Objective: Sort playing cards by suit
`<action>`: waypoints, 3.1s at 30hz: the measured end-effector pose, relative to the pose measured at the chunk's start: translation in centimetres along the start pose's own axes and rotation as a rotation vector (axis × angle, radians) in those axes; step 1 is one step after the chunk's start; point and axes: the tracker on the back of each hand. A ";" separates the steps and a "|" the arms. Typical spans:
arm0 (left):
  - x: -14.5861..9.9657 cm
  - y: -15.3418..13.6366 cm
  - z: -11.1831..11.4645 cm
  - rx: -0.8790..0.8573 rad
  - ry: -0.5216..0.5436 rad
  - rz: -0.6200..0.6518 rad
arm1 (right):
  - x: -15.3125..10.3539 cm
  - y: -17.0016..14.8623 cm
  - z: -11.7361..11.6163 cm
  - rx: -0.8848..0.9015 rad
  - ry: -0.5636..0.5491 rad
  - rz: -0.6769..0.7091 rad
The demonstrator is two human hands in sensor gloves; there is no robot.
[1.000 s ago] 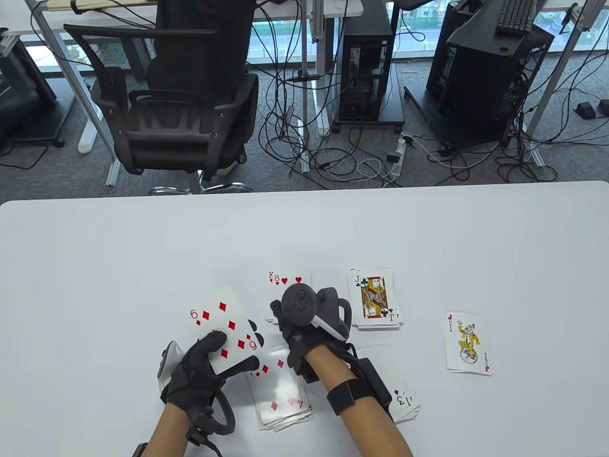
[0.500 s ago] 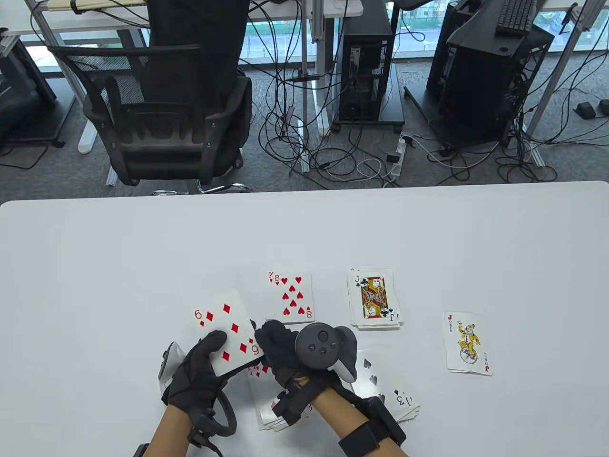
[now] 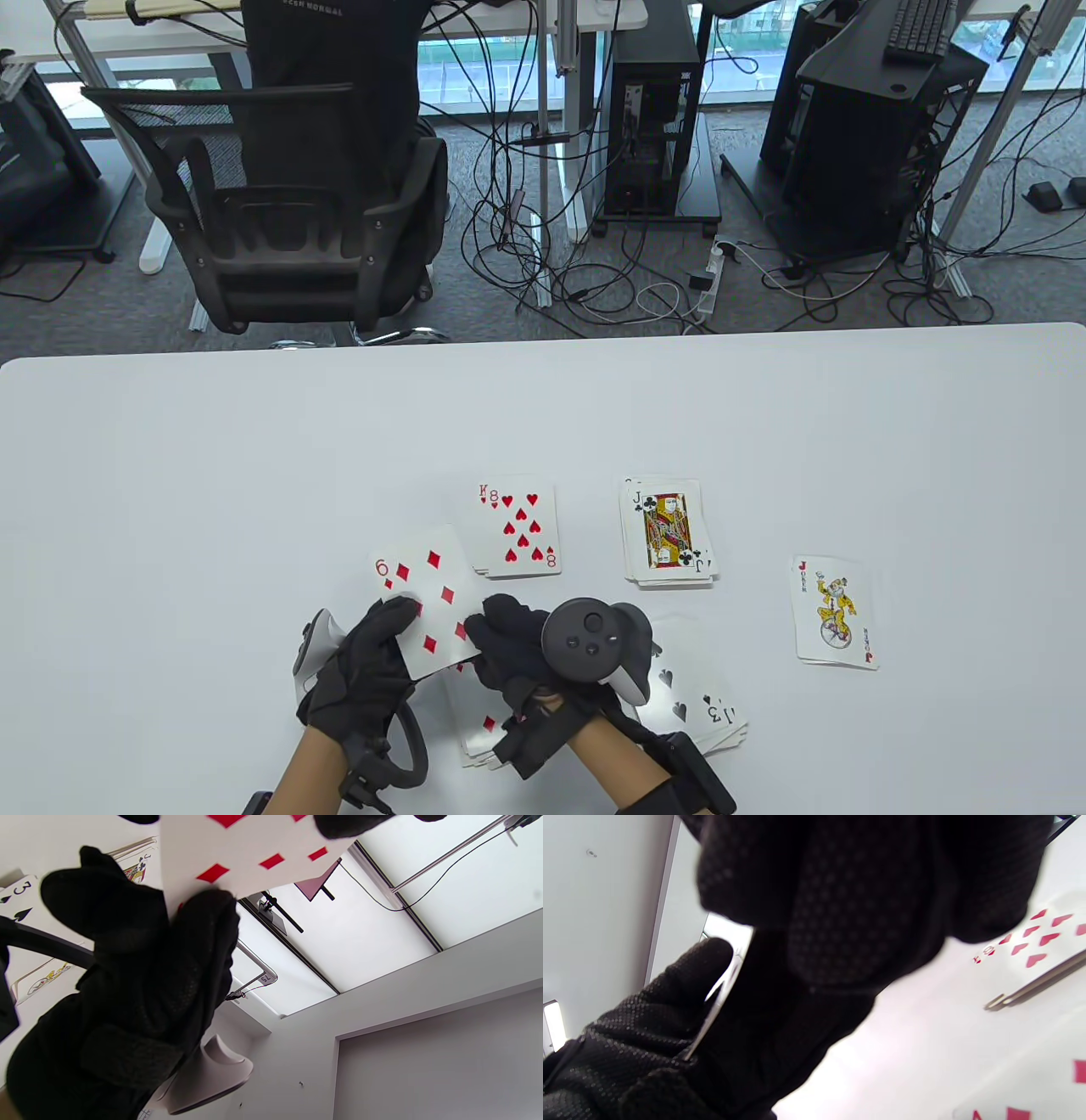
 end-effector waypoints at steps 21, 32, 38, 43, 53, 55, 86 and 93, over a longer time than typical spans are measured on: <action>-1.6 3.9 -1.4 -0.016 0.081 0.205 | -4.1 -4.2 -2.8 -0.413 0.422 -0.437; -1.7 4.3 -1.7 0.026 0.093 0.236 | -4.5 -3.3 -5.3 -0.794 0.489 -0.334; -2.2 5.0 -1.9 0.081 0.117 0.268 | -4.7 -2.9 -5.1 -0.805 0.488 -0.310; -2.8 6.6 -1.8 0.200 0.147 0.360 | -4.0 -0.7 -0.2 -0.615 0.272 -0.186; -6.6 12.8 0.7 0.577 0.222 0.623 | -5.5 -2.3 15.2 -0.666 -0.249 0.096; -7.6 13.8 1.5 0.743 0.287 0.636 | -6.3 -3.9 16.5 -0.760 -0.257 0.088; -4.5 9.2 -0.7 1.418 0.574 -0.012 | -7.9 -11.3 15.8 -0.898 -0.028 -0.148; -4.4 9.1 -0.6 1.405 0.577 -0.011 | -8.0 -11.4 16.0 -0.886 -0.049 -0.145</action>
Point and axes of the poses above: the tracker on the back of each hand, its own y axis roughly to the thumb side, its own x axis roughly from the wrist to the fingertips, z = x × y
